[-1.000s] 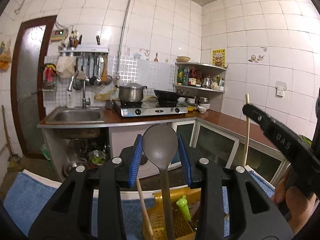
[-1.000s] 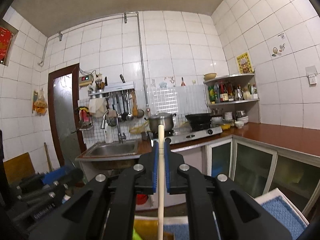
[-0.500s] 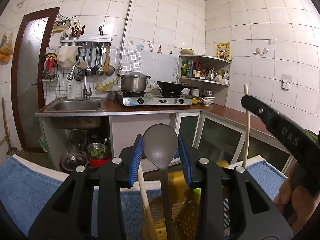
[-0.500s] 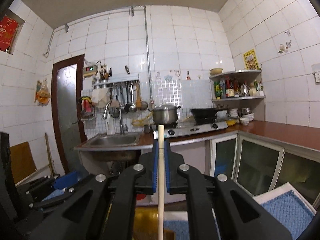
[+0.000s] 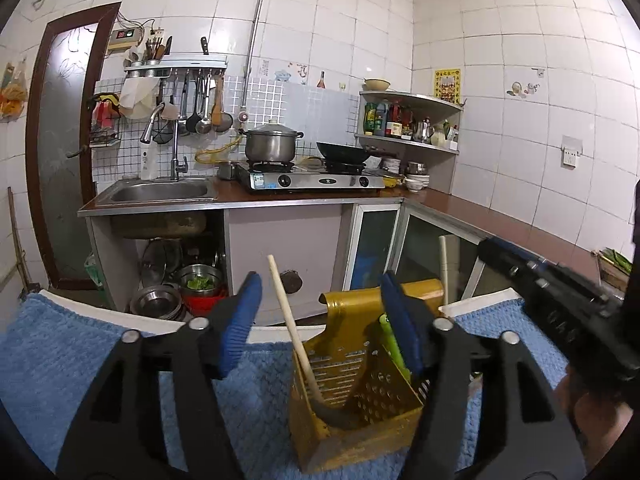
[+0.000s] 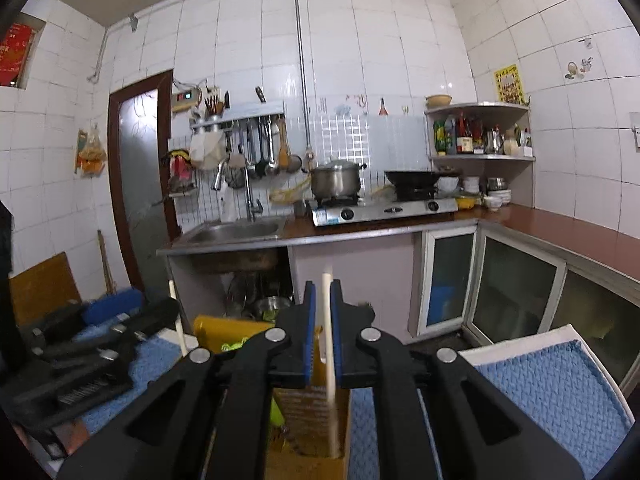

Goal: Organize utensils
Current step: 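Open the left tool to drop the spoon while the right tool drops the chopstick into the caddy, then move both open tools back over the loose chopsticks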

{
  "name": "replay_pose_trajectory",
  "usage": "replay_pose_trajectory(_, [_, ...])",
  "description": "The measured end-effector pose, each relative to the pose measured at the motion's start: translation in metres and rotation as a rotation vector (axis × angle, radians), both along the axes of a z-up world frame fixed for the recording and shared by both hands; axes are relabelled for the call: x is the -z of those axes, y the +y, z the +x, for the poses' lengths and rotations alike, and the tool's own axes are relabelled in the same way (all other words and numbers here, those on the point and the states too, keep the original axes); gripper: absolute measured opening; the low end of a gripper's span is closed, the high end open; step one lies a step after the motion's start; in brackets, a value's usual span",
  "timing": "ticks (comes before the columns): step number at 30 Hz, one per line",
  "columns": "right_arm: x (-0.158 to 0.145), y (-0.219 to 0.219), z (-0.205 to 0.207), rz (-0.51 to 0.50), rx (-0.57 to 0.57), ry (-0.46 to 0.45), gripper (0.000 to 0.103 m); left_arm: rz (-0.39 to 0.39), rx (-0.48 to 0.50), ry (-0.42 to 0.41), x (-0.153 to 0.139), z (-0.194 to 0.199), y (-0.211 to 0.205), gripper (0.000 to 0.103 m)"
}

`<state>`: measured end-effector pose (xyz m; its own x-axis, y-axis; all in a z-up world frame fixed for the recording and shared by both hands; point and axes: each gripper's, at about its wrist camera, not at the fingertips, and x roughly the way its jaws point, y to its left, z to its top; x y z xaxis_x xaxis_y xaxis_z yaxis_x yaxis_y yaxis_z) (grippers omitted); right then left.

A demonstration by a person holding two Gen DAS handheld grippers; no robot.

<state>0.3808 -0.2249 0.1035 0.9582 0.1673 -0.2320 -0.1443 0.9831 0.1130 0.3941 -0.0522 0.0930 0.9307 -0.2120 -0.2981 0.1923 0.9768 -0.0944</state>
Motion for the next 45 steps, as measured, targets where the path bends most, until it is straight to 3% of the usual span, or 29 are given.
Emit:
replay_pose_trajectory(3, [-0.001, -0.004, -0.006, 0.011, 0.005, 0.026, 0.041, -0.001, -0.012, 0.043, -0.008, -0.012, 0.009, 0.073])
replay_pose_trajectory(9, [0.004, -0.006, -0.041, -0.011, 0.015, 0.089, 0.042, -0.022, -0.032, 0.145, -0.002, -0.043, 0.035, 0.082])
replay_pose_trajectory(21, [0.069, -0.025, -0.117, 0.020, 0.065, 0.296, 0.044, -0.027, -0.059, 0.311, 0.045, -0.109, 0.058, 0.097])
replay_pose_trajectory(24, [0.077, -0.027, -0.131, 0.025, 0.068, 0.333, 0.052, -0.035, -0.061, 0.362, 0.055, -0.121, 0.062, 0.098])
replay_pose_trajectory(30, [0.089, -0.029, -0.159, 0.030, 0.082, 0.397, 0.056, -0.050, -0.071, 0.448, 0.069, -0.140, 0.068, 0.098])
replay_pose_trajectory(45, [0.138, -0.014, -0.181, -0.010, 0.066, 0.518, 0.056, 0.002, -0.063, 0.606, 0.123, -0.147, 0.046, 0.097])
